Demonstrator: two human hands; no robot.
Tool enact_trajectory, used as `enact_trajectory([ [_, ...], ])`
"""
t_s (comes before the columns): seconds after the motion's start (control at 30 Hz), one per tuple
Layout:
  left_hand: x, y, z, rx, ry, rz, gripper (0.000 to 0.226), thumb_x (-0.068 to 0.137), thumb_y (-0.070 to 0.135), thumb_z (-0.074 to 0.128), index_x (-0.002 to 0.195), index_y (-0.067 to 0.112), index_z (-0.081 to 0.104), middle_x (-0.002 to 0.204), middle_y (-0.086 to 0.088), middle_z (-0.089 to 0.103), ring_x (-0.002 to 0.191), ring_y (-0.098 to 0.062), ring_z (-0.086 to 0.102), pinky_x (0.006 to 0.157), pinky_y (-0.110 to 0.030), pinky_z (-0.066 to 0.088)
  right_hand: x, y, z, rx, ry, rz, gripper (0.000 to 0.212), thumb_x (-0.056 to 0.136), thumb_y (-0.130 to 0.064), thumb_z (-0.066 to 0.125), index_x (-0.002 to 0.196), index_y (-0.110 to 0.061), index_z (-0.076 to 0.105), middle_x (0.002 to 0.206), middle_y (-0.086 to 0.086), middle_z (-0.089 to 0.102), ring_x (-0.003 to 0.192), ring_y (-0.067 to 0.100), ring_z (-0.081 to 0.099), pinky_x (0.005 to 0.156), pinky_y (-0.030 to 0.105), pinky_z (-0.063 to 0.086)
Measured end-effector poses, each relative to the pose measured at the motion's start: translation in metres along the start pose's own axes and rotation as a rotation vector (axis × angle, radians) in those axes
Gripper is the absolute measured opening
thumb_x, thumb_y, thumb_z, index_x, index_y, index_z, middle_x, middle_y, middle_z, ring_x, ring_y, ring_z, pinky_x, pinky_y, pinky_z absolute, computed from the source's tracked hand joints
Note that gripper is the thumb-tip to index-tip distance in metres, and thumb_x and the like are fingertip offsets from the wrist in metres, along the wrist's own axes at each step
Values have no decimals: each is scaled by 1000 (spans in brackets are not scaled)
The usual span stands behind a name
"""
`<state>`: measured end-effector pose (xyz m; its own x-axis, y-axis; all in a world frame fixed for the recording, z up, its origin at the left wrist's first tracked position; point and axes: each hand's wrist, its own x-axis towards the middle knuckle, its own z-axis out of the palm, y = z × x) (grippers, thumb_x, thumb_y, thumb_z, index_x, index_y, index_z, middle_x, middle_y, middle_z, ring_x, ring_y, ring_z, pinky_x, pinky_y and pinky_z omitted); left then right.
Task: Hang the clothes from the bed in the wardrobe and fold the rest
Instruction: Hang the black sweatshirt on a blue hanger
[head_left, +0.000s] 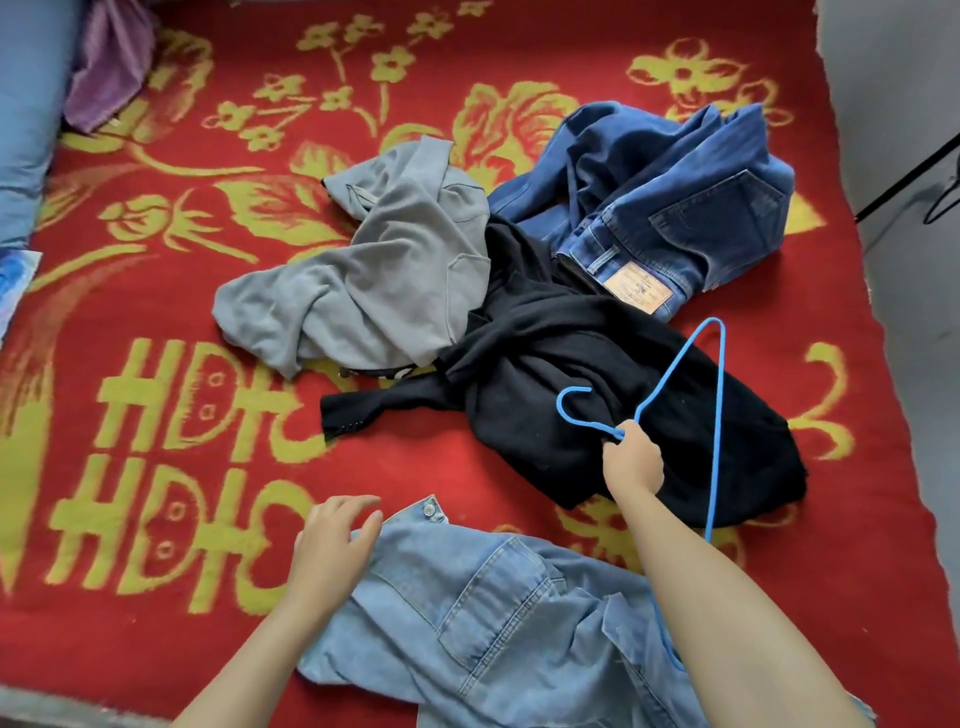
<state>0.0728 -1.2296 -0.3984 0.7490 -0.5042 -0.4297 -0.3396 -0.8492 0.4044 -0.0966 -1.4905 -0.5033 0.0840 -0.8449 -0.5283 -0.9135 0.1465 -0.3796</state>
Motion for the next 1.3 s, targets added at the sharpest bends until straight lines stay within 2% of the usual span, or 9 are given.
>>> enact_trajectory([
  [0.3,-25,8,8,-52,-65,45,21,93,19,53,109,16,67,114,-1,61,114,-21,47,92,-29,33,-49,24,-30,204,84,-23,8,90,-6,49,86,-13,50,58,0,47,49,16,41,45,25,28],
  [0.53,-58,35,-3,72,-145,222,32,93,30,54,124,21,58,123,1,56,120,-19,41,99,-30,33,-112,21,-134,243,119,-298,19,81,-5,68,72,-9,52,67,5,54,66,24,45,54,29,23],
  [0.63,-71,49,-13,107,-144,305,47,91,37,56,136,25,46,129,2,50,123,-17,37,100,-30,32,-142,-4,-197,257,225,-465,15,75,-3,71,71,1,58,66,13,54,67,26,47,57,31,23],
  [0.77,-87,66,-28,71,-111,422,79,83,46,64,148,25,24,143,-2,36,129,-21,33,104,-34,32,-204,-44,-260,355,212,-651,23,74,-2,74,63,-7,54,56,2,42,58,15,37,59,29,30],
  [0.93,-102,87,-58,-132,-128,630,109,69,42,79,150,20,10,154,-7,21,142,-23,20,113,-41,22,-301,-87,-299,644,195,-838,30,75,-2,74,60,-20,55,46,-15,53,46,-3,47,50,12,39],
  [1.03,-111,91,-78,-264,-197,708,86,71,26,79,144,17,34,139,-3,49,129,-18,43,103,-39,37,-341,-105,-312,763,167,-903,33,75,2,71,56,-23,59,48,-12,59,46,-1,55,49,13,45],
  [1.13,-124,78,-105,-485,-202,761,11,79,1,68,83,10,64,72,5,62,73,-7,58,67,-32,42,-373,-112,-319,789,175,-922,32,72,-4,71,52,-28,65,50,-11,60,48,2,57,52,16,49],
  [1.2,-124,64,-129,-620,-175,768,24,79,-9,65,68,11,58,59,11,51,58,2,46,58,-26,37,-377,-110,-324,781,233,-888,32,75,-3,72,54,-26,63,50,-11,60,49,3,58,53,16,49],
  [1.3,-118,37,-177,-685,-140,794,16,80,-7,65,76,9,64,65,9,57,63,0,52,62,-22,42,-362,-96,-323,816,338,-747,29,79,1,69,61,-19,56,44,-13,56,42,0,53,47,13,43],
])
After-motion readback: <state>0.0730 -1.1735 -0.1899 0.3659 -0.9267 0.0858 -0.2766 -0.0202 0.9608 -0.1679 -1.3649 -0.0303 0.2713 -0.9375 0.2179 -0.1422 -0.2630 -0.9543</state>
